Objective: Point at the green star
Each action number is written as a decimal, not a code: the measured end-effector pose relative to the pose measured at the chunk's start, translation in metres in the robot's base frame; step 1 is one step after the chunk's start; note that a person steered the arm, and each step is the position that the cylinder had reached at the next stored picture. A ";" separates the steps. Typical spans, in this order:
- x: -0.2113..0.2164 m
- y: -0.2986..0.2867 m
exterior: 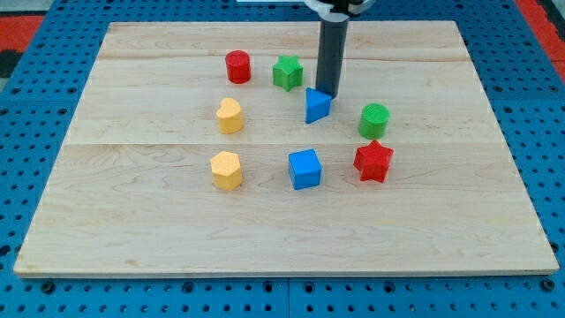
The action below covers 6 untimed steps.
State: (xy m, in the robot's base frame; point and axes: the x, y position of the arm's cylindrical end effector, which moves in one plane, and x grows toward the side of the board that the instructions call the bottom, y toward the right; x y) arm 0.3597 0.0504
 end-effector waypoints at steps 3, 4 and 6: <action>-0.021 0.040; -0.083 0.064; -0.142 -0.028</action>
